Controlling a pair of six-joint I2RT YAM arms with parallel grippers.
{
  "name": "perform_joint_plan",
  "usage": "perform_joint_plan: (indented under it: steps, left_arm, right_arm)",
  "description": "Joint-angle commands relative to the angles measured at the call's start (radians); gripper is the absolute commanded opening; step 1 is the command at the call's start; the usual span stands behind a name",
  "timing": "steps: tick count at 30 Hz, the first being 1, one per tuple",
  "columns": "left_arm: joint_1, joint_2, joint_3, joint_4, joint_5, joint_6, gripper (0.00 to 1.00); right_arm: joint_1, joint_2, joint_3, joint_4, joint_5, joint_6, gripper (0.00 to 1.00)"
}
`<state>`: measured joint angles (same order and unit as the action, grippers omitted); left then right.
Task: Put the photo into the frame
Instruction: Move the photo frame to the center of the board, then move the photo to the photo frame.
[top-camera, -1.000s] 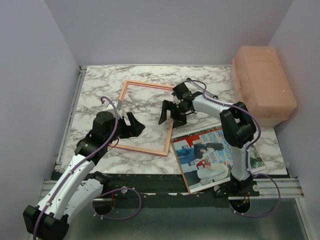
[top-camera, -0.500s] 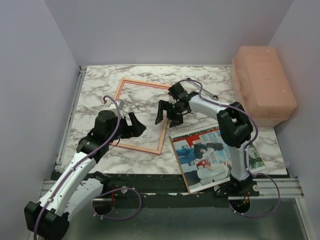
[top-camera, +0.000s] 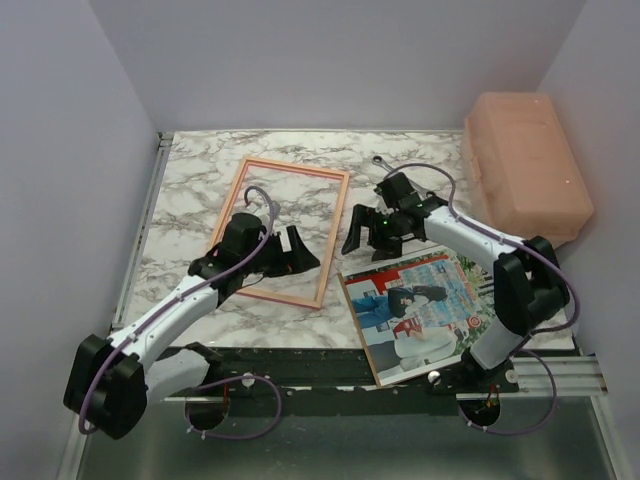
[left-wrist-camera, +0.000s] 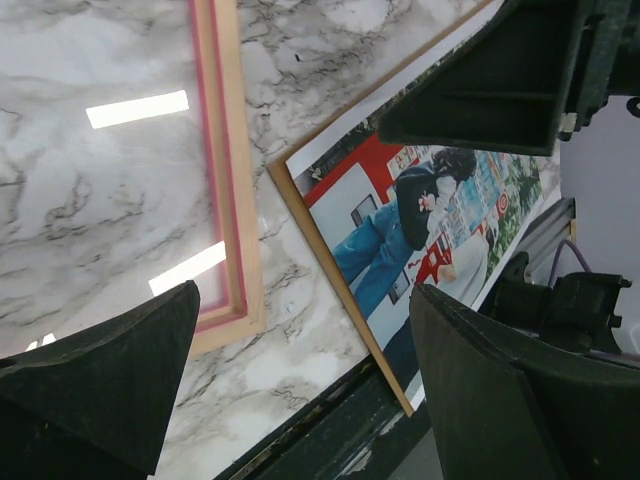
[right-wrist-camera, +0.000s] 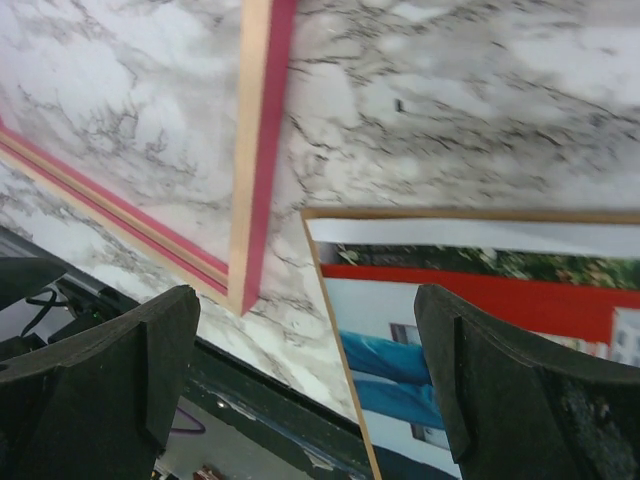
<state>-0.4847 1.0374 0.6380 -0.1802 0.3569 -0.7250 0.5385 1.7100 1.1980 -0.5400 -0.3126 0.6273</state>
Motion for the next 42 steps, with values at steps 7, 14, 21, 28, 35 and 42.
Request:
perform_joint_plan:
  steps: [7, 14, 21, 28, 35, 42]
  left_arm:
    - [-0.133, 0.274, 0.077, 0.209, 0.09, -0.105, 0.88]
    - [-0.17, 0.438, 0.109, 0.292, 0.108, -0.137, 0.84]
    - [-0.197, 0.539, 0.155, 0.352, 0.142, -0.151, 0.8]
    - [-0.213, 0.597, 0.193, 0.342, 0.142, -0.151, 0.8]
    - [-0.22, 0.647, 0.232, 0.286, 0.087, -0.139, 0.78]
    - [-0.258, 0.672, 0.325, 0.126, -0.028, -0.083, 0.78]
  right_arm:
    - [-0.089, -0.288, -0.293, 0.011, -0.004, 0.021, 0.98]
    - [-0.101, -0.434, -0.482, 0.041, -0.02, 0.086, 0.98]
    - [-0.101, -0.52, -0.591, 0.053, -0.005, 0.139, 0.98]
    - [-0.101, -0.545, -0.643, 0.057, 0.012, 0.162, 0.98]
    - [-0.102, -0.541, -0.656, 0.068, 0.007, 0.167, 0.98]
    - [-0.101, -0.536, -0.657, 0.075, 0.001, 0.166, 0.98]
